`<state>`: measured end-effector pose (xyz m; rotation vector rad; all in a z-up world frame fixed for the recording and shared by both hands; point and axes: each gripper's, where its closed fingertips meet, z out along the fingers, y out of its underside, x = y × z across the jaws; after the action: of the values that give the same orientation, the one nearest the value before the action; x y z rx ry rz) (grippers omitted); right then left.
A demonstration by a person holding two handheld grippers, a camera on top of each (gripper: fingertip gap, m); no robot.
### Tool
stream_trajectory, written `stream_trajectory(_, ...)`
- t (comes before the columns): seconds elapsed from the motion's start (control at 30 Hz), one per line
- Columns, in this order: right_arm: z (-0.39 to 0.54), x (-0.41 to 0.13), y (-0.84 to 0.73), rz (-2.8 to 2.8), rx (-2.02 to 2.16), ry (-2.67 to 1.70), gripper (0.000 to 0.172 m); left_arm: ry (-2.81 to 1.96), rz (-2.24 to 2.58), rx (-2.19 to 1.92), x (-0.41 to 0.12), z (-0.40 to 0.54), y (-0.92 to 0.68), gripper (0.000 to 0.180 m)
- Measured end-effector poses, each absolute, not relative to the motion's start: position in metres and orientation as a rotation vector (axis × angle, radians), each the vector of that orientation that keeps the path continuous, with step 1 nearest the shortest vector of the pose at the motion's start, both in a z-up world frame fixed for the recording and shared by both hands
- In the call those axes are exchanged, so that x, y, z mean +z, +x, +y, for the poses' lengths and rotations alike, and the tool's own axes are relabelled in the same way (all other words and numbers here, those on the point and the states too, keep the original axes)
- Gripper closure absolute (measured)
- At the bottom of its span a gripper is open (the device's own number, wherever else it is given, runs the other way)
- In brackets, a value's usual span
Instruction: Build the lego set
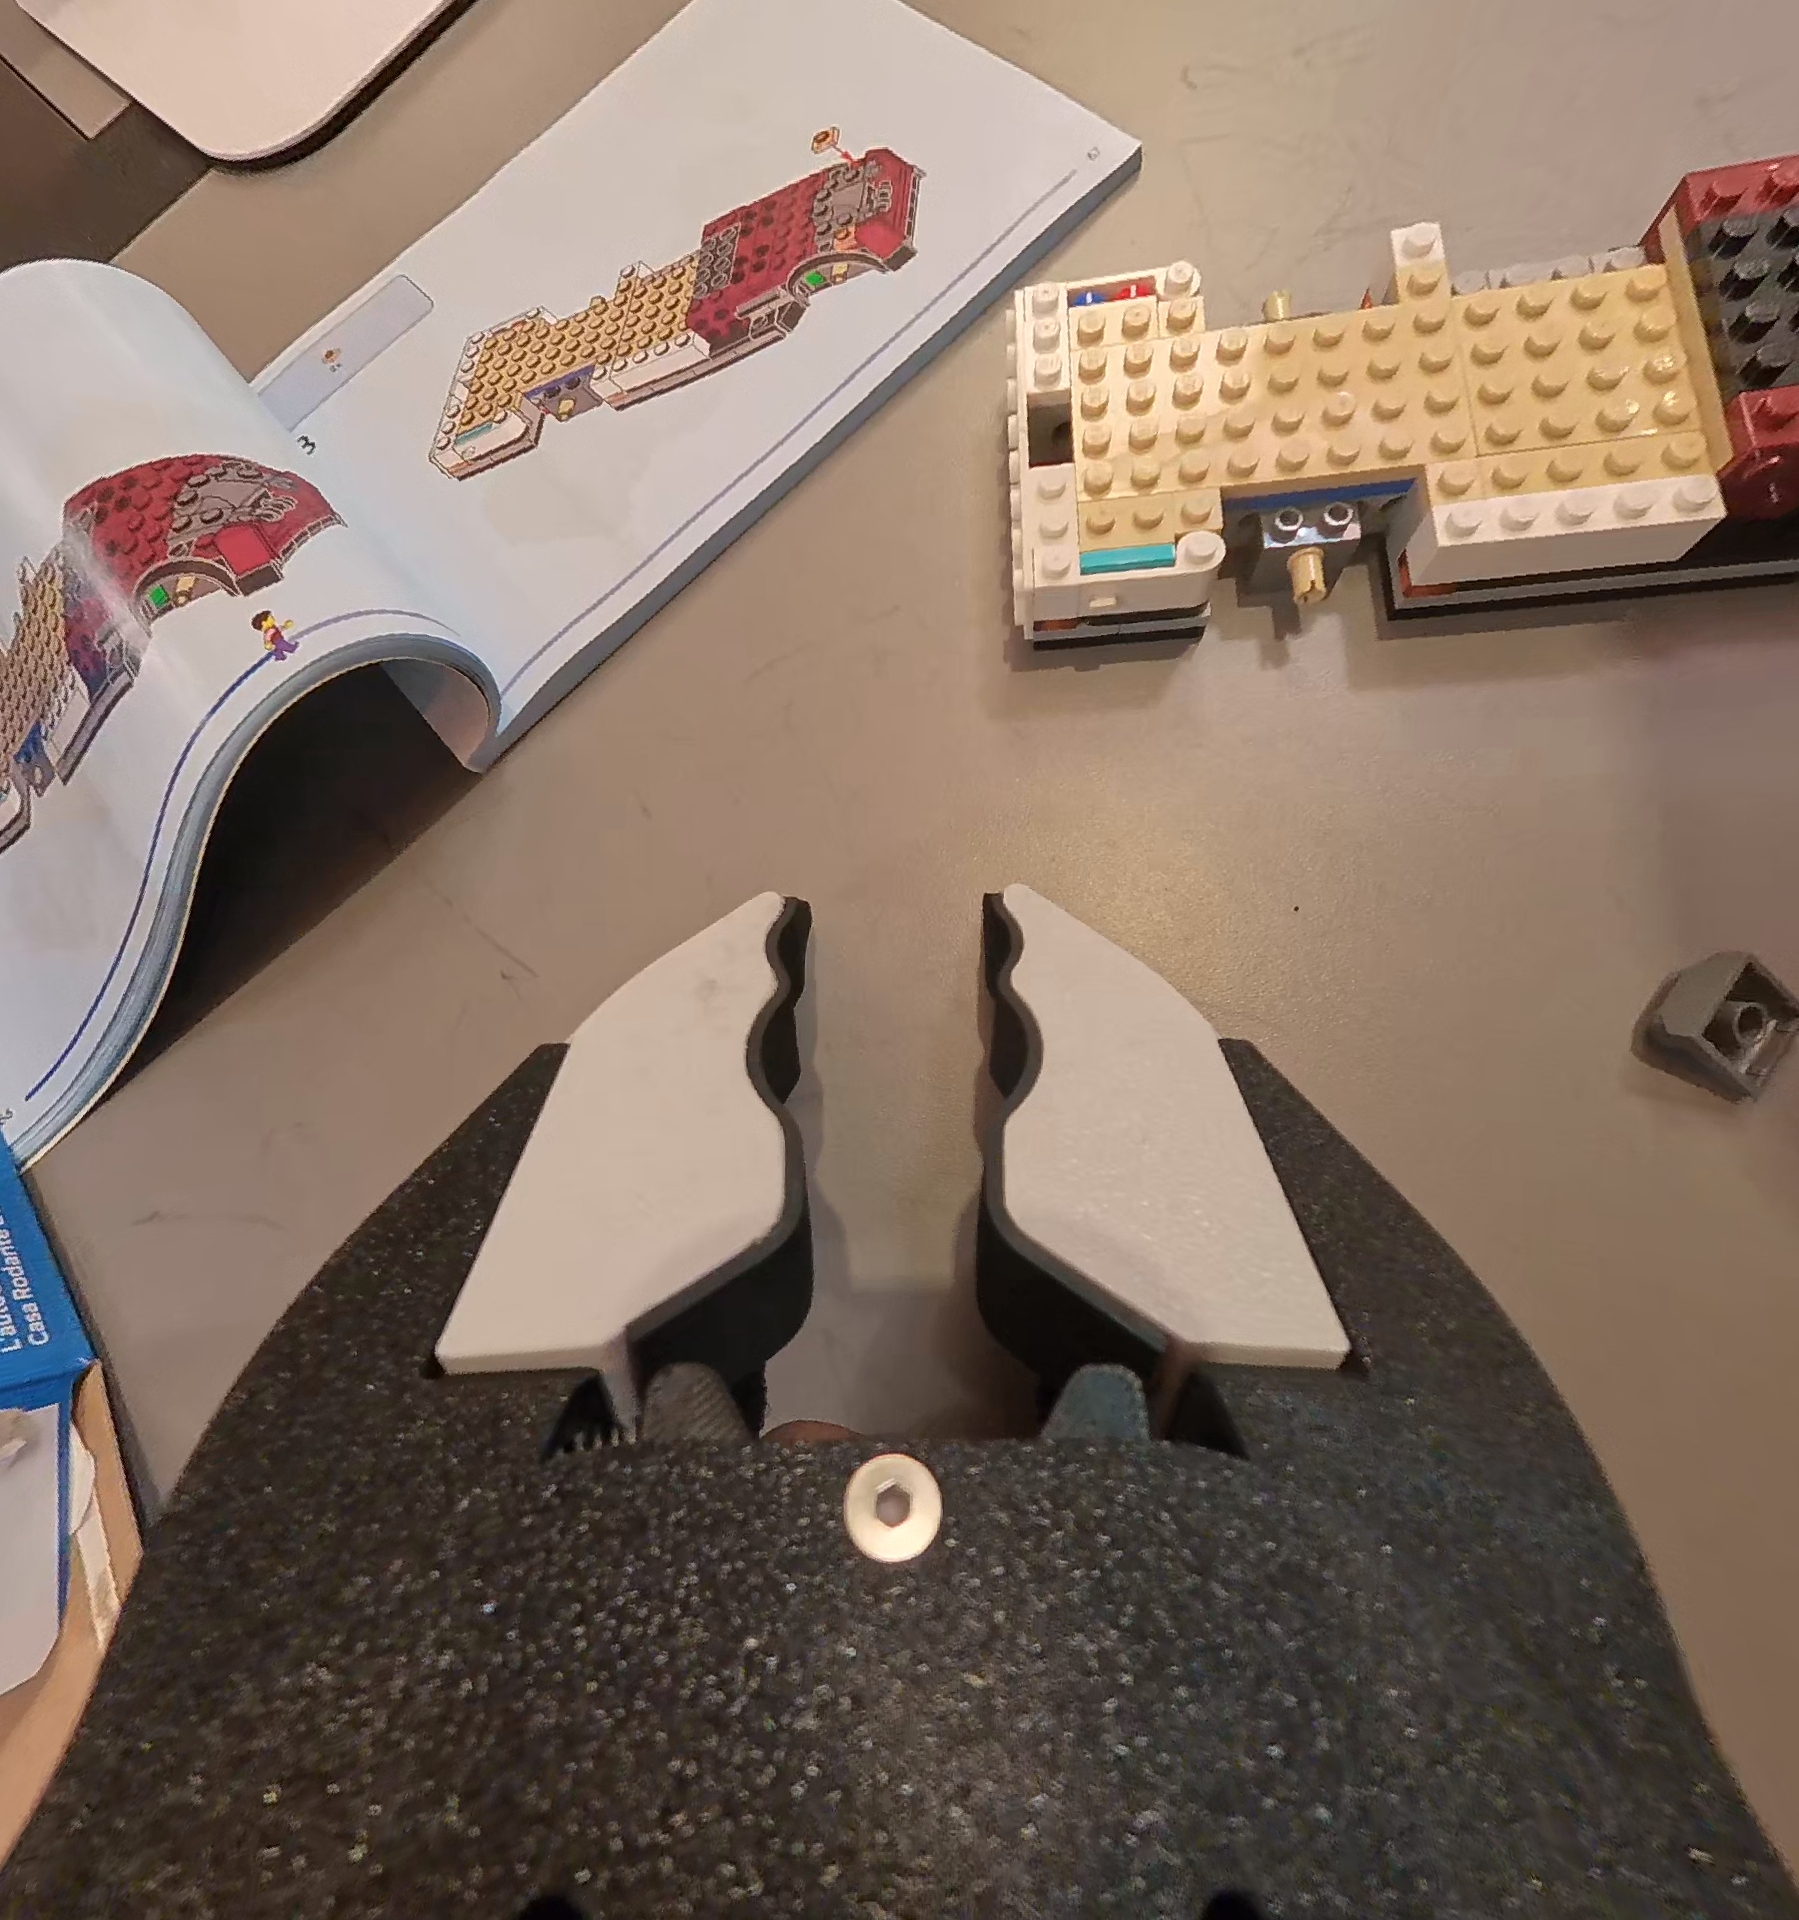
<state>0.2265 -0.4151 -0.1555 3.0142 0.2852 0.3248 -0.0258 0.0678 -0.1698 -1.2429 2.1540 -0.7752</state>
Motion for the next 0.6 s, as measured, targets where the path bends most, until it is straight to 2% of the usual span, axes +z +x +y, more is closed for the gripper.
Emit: stream_trajectory(0.6, -0.436, -0.173, 0.211, 0.049, 0.094, 2.908, 0.141, -1.242, 2.155, -0.776, -0.170, 0.068, -0.026, 0.147)
